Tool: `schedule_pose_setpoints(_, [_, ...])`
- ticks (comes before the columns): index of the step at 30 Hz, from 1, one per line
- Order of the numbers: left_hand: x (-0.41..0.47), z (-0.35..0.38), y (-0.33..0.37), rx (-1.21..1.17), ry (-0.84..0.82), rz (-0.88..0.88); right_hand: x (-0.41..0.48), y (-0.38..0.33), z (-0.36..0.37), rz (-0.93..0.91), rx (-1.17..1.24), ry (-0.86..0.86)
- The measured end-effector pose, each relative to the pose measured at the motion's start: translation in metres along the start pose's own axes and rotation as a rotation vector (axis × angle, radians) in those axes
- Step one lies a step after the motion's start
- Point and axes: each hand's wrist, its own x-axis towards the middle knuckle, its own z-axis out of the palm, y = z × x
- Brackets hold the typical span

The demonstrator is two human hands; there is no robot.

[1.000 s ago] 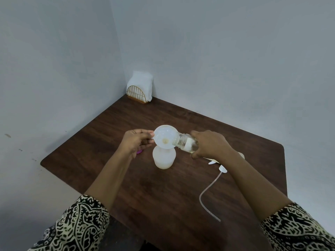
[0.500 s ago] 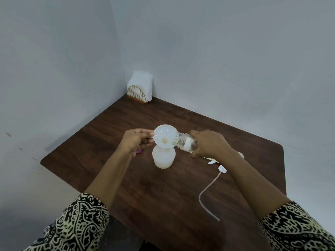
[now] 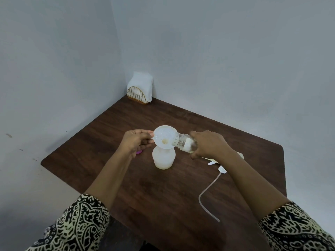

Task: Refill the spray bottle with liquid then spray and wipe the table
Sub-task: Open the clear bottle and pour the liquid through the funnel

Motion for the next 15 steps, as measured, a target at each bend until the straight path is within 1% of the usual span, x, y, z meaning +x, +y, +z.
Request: schedule_pose_setpoints(15, [0.0002,-0.0005,-0.0004,0.005,0.002,-0.003,0.0007,0.0000,0.0002,0.004,-0.008,-0.010])
